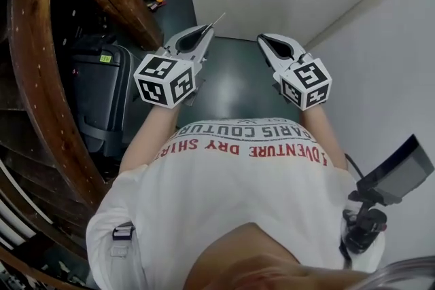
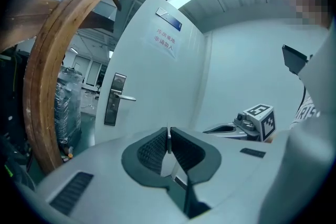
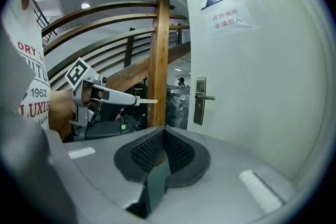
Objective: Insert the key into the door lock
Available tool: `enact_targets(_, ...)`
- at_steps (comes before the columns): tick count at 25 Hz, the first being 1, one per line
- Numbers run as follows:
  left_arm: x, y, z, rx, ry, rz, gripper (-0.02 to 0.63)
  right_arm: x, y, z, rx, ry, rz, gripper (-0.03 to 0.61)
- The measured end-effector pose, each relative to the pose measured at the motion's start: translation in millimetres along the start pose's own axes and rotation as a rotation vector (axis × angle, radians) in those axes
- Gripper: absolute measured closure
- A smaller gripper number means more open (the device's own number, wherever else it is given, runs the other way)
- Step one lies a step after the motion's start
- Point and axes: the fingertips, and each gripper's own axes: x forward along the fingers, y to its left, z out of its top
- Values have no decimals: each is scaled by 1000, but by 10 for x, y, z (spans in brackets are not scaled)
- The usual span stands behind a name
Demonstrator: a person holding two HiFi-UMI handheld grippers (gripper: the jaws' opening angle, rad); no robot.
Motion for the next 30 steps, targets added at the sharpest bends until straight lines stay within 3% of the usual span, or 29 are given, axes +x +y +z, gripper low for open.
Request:
enact_targets(5,267,259,158,9,-10,8,591,256,-352,37,-18,12,-53,577)
enact_targets(17,1018,1067,418,7,-4,96,591,1289,-1256,412,-49,-39,36,577)
enact_targets(23,1553,1671,339,-72,16,149,591,1947,-1820,266,-10,-15,79,577)
enact_targets(30,1978,2171,211,-96,38,160,591,2579,-2307,383,-23,-91,83,567)
